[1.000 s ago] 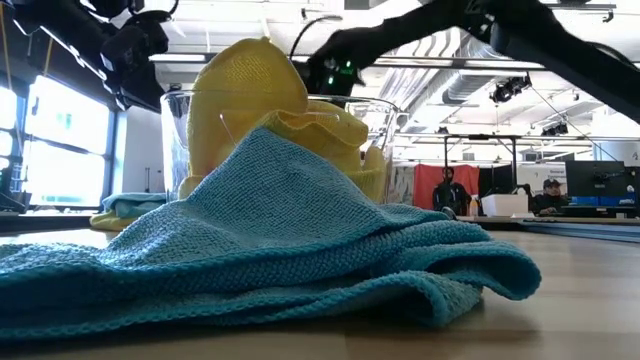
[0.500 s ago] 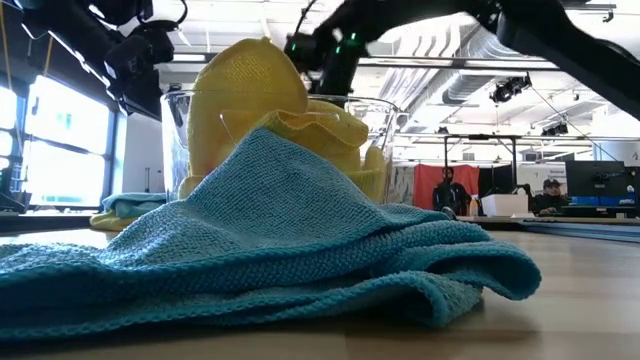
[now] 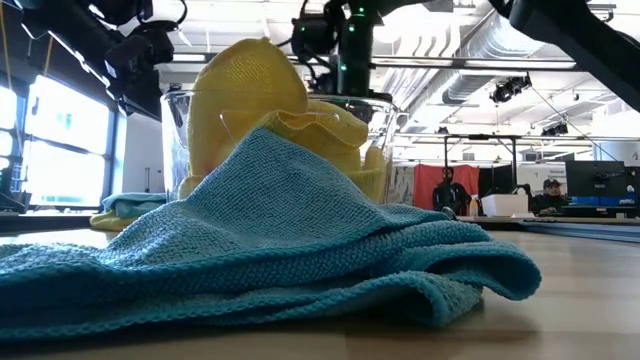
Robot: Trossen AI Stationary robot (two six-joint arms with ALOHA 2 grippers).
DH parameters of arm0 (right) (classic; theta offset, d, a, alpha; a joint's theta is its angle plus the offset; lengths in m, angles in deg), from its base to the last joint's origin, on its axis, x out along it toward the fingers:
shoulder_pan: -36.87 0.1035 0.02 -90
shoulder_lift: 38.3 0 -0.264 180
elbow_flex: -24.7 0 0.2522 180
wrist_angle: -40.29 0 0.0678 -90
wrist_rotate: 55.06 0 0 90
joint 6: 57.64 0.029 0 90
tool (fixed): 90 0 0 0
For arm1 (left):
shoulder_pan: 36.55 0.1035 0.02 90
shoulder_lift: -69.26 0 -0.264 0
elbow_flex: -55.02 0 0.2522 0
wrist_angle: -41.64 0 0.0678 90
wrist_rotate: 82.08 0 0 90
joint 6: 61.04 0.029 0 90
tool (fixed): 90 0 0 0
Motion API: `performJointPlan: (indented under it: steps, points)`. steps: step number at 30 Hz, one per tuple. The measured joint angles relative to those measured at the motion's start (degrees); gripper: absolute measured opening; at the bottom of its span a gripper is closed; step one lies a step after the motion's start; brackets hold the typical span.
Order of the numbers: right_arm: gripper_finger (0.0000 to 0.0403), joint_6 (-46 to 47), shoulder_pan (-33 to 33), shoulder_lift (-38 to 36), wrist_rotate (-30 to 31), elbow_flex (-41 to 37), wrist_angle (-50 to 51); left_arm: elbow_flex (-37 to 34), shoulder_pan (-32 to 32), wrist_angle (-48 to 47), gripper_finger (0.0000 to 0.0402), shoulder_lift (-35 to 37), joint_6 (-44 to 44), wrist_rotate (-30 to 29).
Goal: Sort microfiber towel by color & place in baskets
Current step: Put the blue towel into the top transparent bin
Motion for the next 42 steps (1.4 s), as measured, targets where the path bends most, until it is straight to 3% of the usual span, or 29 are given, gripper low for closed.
performJointPlan:
  steps: [3,7,11,15,20,26,31,33,39,42]
  points:
    - [0.0185,0.0,1.4,-3.6,0.8,-7.6,-2.5,0.0,0.0,0.0,0.0,0.0,-0.8,0.0]
    - [0.0168,2.5,1.6,-13.3,0.8,-23.3,-9.4,0.0,0.0,0.0,0.0,0.0,-2.1,-0.1]
    - [0.0158,4.9,1.5,-27.0,0.3,-41.3,-21.9,0.0,0.0,0.3,0.0,-0.1,-2.1,-0.1]
    - [0.0156,3.5,1.8,-40.2,-4.6,-57.7,-38.7,0.0,0.0,3.6,0.0001,-0.7,-3.5,-1.3]
    - [0.0156,5.7,1.8,-51.2,-4.8,-71.0,-50.0,0.0,0.6,4.4,0.0028,-4.0,-8.0,-3.1]
    - [0.0156,7.4,1.2,-56.1,-4.8,-77.9,-55.2,1.4,4.7,3.1,0.0107,-12.4,-11.0,-4.4]
    - [0.0156,1.9,0.3,-56.1,-4.8,-78.4,-55.7,7.5,10.2,-3.7,0.0169,-20.8,-14.4,-14.9]
    - [0.0156,-0.3,-0.3,-56.0,-4.8,-78.4,-55.8,9.8,13.0,-6.2,0.0184,-24.0,-15.9,-16.4]
    - [0.0156,-5.8,-2.3,-56.0,-4.7,-78.4,-55.4,11.0,21.6,-7.4,0.0197,-34.3,-19.1,-7.4]
    - [0.0156,-8.3,-2.9,-56.0,-4.7,-78.4,-54.8,11.0,23.5,-7.6,0.0197,-39.1,-19.2,-6.0]
